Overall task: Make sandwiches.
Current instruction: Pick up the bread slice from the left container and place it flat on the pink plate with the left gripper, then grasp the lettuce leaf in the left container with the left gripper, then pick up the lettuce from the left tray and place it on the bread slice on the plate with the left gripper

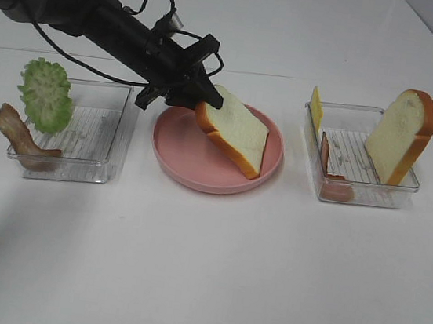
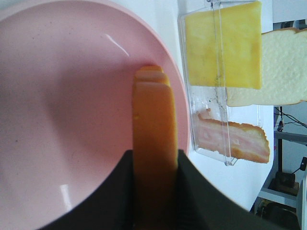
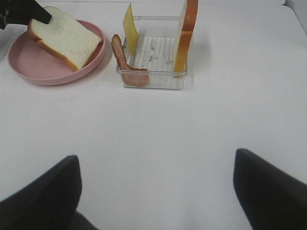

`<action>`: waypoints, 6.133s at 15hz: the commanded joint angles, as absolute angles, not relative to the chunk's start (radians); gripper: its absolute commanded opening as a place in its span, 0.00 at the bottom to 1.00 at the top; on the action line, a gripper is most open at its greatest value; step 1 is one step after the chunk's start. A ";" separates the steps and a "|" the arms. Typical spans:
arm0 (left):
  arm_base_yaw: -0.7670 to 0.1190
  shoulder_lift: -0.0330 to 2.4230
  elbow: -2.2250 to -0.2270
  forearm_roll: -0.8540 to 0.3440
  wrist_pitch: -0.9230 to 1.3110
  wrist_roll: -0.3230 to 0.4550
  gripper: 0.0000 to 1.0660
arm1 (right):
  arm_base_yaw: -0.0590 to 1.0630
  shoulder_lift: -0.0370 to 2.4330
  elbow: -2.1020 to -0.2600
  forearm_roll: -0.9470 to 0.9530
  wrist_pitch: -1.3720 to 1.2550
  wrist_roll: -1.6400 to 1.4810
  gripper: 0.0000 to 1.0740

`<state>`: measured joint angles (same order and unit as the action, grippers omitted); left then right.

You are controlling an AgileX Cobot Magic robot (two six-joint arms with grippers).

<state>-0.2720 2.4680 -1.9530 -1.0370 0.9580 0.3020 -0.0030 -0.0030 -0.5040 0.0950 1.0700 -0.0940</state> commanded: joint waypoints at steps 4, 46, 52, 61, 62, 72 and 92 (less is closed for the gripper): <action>-0.278 2.448 -1.952 -0.952 0.957 0.306 0.75 | -0.010 -0.017 -0.502 0.099 1.061 -0.092 0.77; -0.089 2.278 -1.963 -0.039 1.076 -0.117 0.71 | -0.010 -0.017 -0.502 0.099 1.061 -0.092 0.77; -0.089 2.317 -1.963 -0.040 1.077 -0.117 0.61 | -0.010 -0.017 -0.502 0.099 1.061 -0.092 0.77; -0.089 2.310 -1.963 -0.037 1.091 -0.110 0.00 | -0.010 -0.017 -0.502 0.099 1.061 -0.092 0.77; -0.090 2.297 -1.963 -0.041 1.090 -0.110 0.00 | -0.010 -0.017 -0.502 0.099 1.061 -0.092 0.77; -0.101 2.130 -1.965 -0.702 0.951 0.211 0.00 | -0.010 -0.017 -0.502 0.099 1.061 -0.092 0.77; -0.336 2.456 -1.962 -0.998 0.937 0.426 0.00 | -0.010 -0.017 -0.502 0.099 1.061 -0.092 0.77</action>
